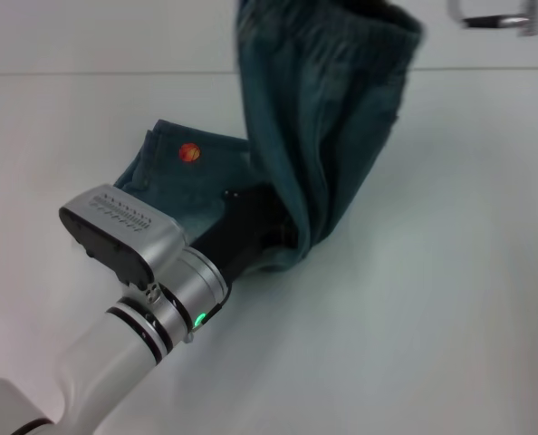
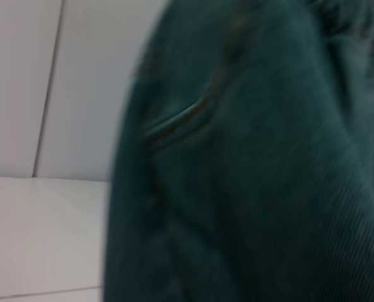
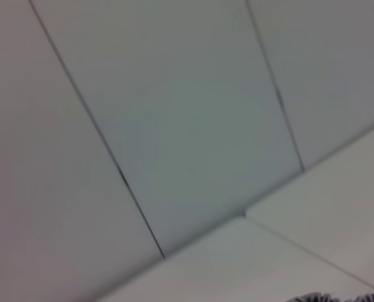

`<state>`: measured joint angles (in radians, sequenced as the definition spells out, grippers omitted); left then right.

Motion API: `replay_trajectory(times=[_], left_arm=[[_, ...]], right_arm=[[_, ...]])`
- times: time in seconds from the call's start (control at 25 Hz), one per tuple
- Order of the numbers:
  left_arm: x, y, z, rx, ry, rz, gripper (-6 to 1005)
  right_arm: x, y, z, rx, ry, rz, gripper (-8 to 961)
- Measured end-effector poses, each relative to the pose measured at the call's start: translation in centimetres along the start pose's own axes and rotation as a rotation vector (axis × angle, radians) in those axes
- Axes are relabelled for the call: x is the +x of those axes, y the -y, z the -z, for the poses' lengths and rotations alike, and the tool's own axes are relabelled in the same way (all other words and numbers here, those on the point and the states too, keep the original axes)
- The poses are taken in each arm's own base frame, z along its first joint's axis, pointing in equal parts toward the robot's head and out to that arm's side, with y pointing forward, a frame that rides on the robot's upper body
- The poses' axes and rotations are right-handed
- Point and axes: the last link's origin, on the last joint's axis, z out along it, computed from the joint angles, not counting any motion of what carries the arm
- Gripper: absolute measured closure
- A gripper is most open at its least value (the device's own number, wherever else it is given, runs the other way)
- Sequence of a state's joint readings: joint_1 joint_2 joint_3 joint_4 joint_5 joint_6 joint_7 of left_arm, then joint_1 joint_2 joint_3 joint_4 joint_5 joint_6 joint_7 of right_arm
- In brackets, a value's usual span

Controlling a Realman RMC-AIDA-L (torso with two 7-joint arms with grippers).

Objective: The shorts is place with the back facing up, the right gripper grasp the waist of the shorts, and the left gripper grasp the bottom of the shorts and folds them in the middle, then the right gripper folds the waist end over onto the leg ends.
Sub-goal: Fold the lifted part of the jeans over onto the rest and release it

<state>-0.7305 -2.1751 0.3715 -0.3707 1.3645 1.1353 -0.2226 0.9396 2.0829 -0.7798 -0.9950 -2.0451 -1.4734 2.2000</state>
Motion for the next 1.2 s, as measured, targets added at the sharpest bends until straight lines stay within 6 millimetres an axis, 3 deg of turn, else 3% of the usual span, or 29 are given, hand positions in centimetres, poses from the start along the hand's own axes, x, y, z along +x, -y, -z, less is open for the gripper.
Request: replay_trajectory(times=[0.16, 0.44, 0.84, 1.2], left_arm=[[-0.2, -0.6, 0.2, -0.009, -0.006, 0.017, 998], [-0.5, -1.2, 0.6, -0.023, -0.004, 0.030, 999], [-1.3, -0.8, 1.7, 0.019, 0.002, 0.059, 999], [-1.6, -0.3, 3.2, 0.068, -0.037, 0.086, 998]], right_arm=[[0.3, -0.5, -4.3, 0.010, -0.102, 0.024, 896], [1.2, -0.9, -8.4, 0.016, -0.180, 0.058, 897], [2.3, -1.6, -12.1, 0.021, -0.218, 0.100, 887], [2.8, -2.0, -12.6, 0.017, -0.192, 0.097, 873]])
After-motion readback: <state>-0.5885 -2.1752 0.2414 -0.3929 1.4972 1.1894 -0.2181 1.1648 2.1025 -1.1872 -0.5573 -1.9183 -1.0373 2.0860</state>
